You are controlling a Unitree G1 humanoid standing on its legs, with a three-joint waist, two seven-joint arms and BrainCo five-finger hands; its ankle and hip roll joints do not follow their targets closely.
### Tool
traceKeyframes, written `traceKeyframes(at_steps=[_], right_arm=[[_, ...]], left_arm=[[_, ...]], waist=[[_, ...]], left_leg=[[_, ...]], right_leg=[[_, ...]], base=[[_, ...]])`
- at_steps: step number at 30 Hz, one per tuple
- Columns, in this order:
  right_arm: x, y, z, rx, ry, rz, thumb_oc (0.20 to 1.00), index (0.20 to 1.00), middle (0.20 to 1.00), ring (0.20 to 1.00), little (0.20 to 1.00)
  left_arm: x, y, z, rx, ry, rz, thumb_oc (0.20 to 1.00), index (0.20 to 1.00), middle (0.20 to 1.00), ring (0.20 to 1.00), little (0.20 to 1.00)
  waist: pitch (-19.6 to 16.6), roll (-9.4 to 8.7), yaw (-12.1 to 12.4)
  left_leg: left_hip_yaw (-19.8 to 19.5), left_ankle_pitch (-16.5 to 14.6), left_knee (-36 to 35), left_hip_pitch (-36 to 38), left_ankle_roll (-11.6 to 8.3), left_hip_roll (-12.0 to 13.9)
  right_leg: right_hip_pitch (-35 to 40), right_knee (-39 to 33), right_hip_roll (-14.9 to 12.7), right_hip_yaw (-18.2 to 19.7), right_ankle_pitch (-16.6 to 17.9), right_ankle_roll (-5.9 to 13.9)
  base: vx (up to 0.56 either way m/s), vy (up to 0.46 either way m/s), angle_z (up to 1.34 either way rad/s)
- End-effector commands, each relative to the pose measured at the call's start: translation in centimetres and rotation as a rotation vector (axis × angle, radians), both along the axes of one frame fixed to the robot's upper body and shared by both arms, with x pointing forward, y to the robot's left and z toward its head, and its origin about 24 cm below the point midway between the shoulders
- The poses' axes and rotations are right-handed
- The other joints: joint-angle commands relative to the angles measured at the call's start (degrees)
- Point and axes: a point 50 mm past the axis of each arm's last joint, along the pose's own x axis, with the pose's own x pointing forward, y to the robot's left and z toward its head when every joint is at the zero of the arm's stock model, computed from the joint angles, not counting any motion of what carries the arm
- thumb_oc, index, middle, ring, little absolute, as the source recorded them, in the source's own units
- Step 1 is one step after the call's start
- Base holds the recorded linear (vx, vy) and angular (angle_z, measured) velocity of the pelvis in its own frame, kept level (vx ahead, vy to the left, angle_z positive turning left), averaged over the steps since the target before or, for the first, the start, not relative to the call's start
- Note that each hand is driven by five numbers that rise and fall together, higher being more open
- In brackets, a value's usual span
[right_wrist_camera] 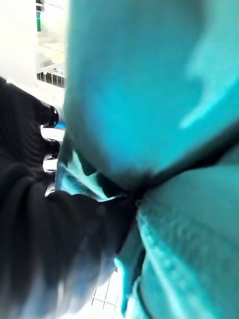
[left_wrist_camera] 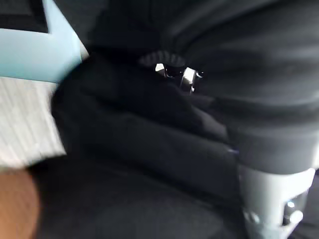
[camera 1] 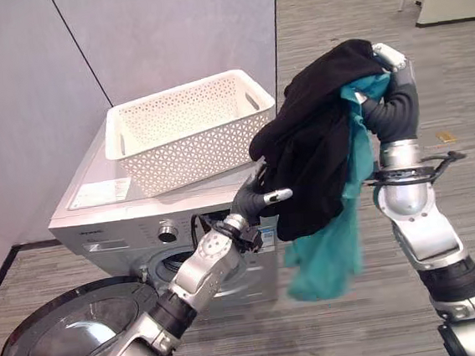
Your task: Grab the laundry basket,head to the washer,open it,put in the laundry and shut it.
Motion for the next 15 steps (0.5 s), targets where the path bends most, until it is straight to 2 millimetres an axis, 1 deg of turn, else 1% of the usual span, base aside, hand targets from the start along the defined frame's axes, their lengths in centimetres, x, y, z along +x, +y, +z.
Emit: traceKeyframes(at_steps=[1,2,4,6,8,9,11,12,14,15], right_arm=[[-1.0,1.0,4.1,0.055,-0.166,0.089,0.200,0.200,0.200,0.200,0.200],[-1.0,1.0,4.1,0.054,-0.167,0.089,0.200,0.200,0.200,0.200,0.200],[-0.7,1.4,4.0,0.054,-0.153,0.092,0.200,0.200,0.200,0.200,0.200],[-0.6,1.7,3.9,0.060,-0.139,0.106,0.200,0.200,0.200,0.200,0.200],[-0.5,1.8,3.9,0.062,-0.133,0.112,0.200,0.200,0.200,0.200,0.200],[-0.2,2.2,3.7,0.064,-0.110,0.133,0.200,0.200,0.200,0.200,0.200],[-0.1,2.9,3.4,0.064,-0.087,0.174,0.200,0.200,0.200,0.200,0.200],[-0.1,2.9,3.4,0.064,-0.087,0.174,0.200,0.200,0.200,0.200,0.200],[-0.2,3.6,3.2,0.069,-0.073,0.220,0.200,0.200,0.200,0.200,0.200],[-0.3,4.5,2.9,0.078,-0.052,0.271,0.200,0.200,0.200,0.200,0.200]], left_arm=[[0.7,-1.9,1.3,-0.038,-0.005,-0.036,1.000,1.000,1.000,1.000,1.000],[0.7,-2.0,1.3,-0.039,-0.006,-0.036,1.000,1.000,1.000,1.000,1.000],[1.1,-3.0,1.6,-0.035,0.012,-0.057,1.000,1.000,1.000,1.000,1.000],[1.1,-3.7,1.3,-0.030,0.042,-0.079,1.000,1.000,1.000,1.000,1.000],[1.1,-4.0,1.4,-0.026,0.045,-0.087,1.000,1.000,1.000,1.000,1.000],[1.2,-4.4,1.5,-0.015,0.041,-0.097,1.000,1.000,1.000,1.000,1.000],[1.3,-4.9,1.0,0.003,0.061,-0.095,1.000,1.000,1.000,1.000,1.000],[1.4,-5.0,1.0,0.002,0.061,-0.095,1.000,1.000,1.000,1.000,1.000],[1.1,-5.8,0.3,0.012,0.091,-0.114,1.000,1.000,1.000,1.000,1.000],[0.7,-6.5,-0.2,0.011,0.115,-0.128,1.000,1.000,1.000,1.000,1.000]], waist=[[-2.15,-1.87,0.23],[-2.08,-1.83,0.24],[-2.02,-1.29,-0.25],[-1.98,-0.91,-0.54],[-1.95,-0.79,-0.66],[-1.88,-0.66,-0.80],[-1.89,-0.77,-0.84],[-1.87,-0.74,-0.87],[-1.82,-0.80,-1.07],[-1.67,-0.90,-1.18]], left_leg=[[-0.52,-1.54,5.98,-3.59,-1.57,3.09],[-0.54,-1.54,5.99,-3.59,-1.58,3.11],[-0.71,-0.92,6.27,-3.70,-1.76,3.41],[-0.94,-0.68,6.30,-3.68,-1.77,3.62],[-1.07,-0.61,6.35,-3.72,-1.79,3.63],[-1.36,-0.42,6.51,-3.87,-1.88,3.63],[-1.50,-0.39,6.66,-4.00,-1.95,3.60],[-1.52,-0.40,6.68,-4.01,-1.95,3.59],[-1.51,-0.45,6.78,-4.01,-1.96,3.62],[-1.39,-0.48,6.95,-4.05,-1.97,3.64]], right_leg=[[-1.28,1.19,-1.04,1.09,-5.14,-0.70],[-1.26,1.19,-1.02,1.08,-5.13,-0.71],[-0.77,0.95,-0.66,1.31,-5.35,-0.87],[-0.64,0.90,-0.54,1.30,-5.42,-0.95],[-0.59,0.85,-0.48,1.26,-5.41,-0.95],[-0.37,0.74,-0.42,1.21,-5.46,-1.01],[-0.11,0.69,-0.40,1.21,-5.47,-1.10],[-0.09,0.68,-0.41,1.19,-5.47,-1.10],[0.04,0.71,-0.45,1.22,-5.44,-1.13],[0.08,0.75,-0.53,1.17,-5.37,-1.18]], base=[[-0.05,-0.039,-0.09],[-0.04,-0.036,-0.03],[-0.02,-0.027,-0.13],[-0.01,-0.016,-0.05],[-0.01,-0.014,-0.04],[0.00,0.000,0.00],[0.00,0.000,0.00],[0.00,0.000,0.00],[0.00,0.000,0.00],[0.03,-0.015,-0.01]])
